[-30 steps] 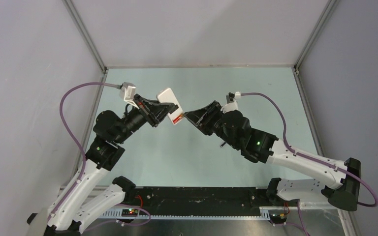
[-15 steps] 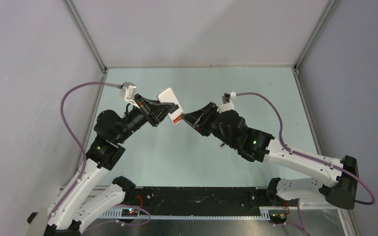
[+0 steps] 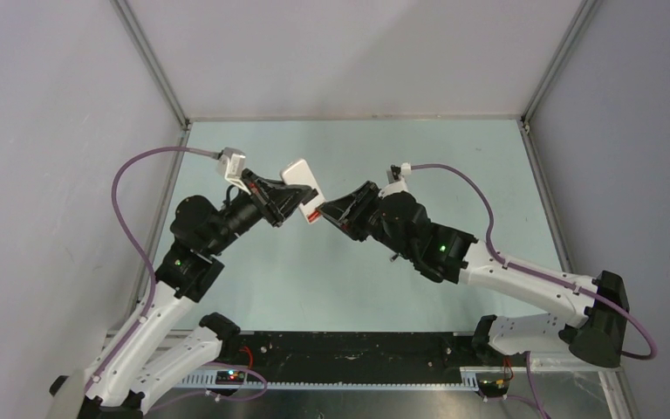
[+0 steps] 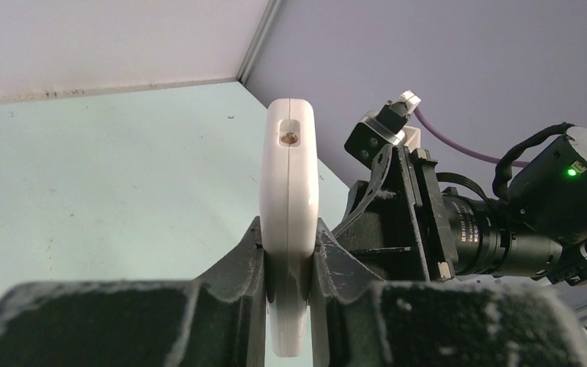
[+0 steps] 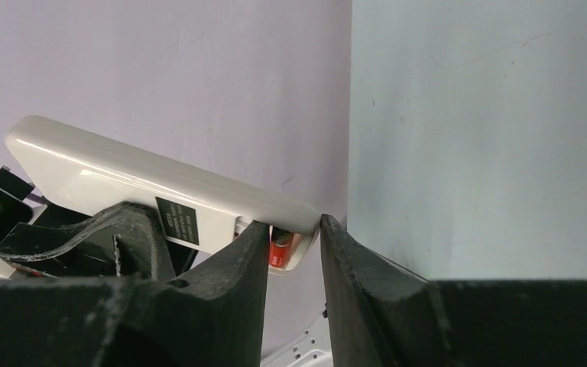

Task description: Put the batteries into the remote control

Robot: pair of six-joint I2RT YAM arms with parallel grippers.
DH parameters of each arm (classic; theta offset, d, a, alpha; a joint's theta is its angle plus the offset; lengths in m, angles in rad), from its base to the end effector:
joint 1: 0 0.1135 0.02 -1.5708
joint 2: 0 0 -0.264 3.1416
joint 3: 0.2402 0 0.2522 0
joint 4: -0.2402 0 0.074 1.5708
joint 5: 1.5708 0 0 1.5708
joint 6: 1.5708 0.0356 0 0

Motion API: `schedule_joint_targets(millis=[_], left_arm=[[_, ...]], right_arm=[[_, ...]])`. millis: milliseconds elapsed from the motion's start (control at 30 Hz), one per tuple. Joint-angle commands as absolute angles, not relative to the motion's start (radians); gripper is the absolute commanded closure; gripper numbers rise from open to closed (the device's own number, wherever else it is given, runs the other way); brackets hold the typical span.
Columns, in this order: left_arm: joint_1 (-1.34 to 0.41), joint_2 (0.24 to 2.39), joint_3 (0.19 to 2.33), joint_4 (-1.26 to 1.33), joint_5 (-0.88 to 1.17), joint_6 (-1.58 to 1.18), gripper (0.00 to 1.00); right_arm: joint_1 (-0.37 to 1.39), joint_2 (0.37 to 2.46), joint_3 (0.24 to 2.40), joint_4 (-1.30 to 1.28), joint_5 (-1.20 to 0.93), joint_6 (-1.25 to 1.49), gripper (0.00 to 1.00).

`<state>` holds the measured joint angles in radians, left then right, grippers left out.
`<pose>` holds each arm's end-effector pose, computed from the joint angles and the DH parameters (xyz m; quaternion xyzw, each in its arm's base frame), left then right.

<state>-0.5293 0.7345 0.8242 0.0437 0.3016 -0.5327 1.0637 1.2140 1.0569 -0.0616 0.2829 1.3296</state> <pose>0.1411 -0.0948 0.3865 0.1120 0.6511 -0.4621 0.5916 0.1470 0.2441 0.3583 0.1898 0.7537 0.5364 0.3288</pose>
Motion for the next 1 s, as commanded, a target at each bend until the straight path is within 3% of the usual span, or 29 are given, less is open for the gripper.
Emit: schedule_joint_targets(millis=[0, 367, 467, 600, 933, 967], left_arm=[[-0.534, 0.722, 0.823, 0.112, 0.33, -0.539, 1.0], [-0.534, 0.688, 0.809, 0.17, 0.261, -0.578, 1.0], [-0.535, 0.681, 0.797, 0.187, 0.253, -0.598, 1.0], [-0.535, 0.677, 0.788, 0.209, 0.249, -0.612, 1.0], [-0.535, 0.68, 0.781, 0.222, 0.258, -0.618, 1.0], [-0.534, 0.68, 0.78, 0.222, 0.262, -0.617, 1.0]], right_arm=[[1.057, 1.219, 1.095, -0.034, 0.278, 1.365, 0.67], [1.052, 1.225, 1.095, -0.036, 0.283, 1.419, 0.76], [1.05, 1.229, 1.095, -0.021, 0.281, 1.422, 0.91], [1.049, 1.234, 1.095, -0.023, 0.277, 1.425, 1.0], [1.031, 1.239, 1.095, -0.012, 0.24, 1.427, 1.0], [1.022, 1.24, 1.094, -0.011, 0.232, 1.426, 0.93]])
